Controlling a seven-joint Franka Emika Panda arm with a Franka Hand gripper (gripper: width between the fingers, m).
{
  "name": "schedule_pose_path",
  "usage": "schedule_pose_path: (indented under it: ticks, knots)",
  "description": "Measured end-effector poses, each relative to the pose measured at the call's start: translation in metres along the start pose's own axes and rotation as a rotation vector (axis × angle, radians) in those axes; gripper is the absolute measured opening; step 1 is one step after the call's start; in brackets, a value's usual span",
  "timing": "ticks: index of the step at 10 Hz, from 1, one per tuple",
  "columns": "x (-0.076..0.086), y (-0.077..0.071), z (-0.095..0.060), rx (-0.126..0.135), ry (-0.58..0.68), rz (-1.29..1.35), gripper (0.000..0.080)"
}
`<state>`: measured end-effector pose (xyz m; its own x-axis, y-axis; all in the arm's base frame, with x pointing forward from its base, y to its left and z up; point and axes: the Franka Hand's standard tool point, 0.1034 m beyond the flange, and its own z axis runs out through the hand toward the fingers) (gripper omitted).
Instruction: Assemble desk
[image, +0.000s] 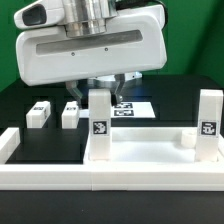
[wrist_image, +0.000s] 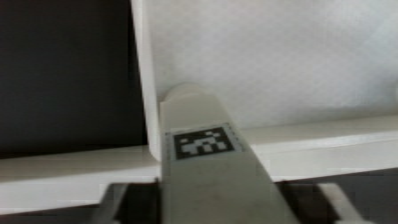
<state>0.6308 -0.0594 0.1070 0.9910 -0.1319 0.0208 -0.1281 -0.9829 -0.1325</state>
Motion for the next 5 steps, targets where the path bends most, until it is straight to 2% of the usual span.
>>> schedule_pose_path:
  ticks: [3,5]
  knots:
    - [0.0006,-0.001,-0.0004,0.0,0.002,0.22,0.0292]
    - [0.001,-0.0037,-0.0009,0.01,0.0,0.602,0.0292]
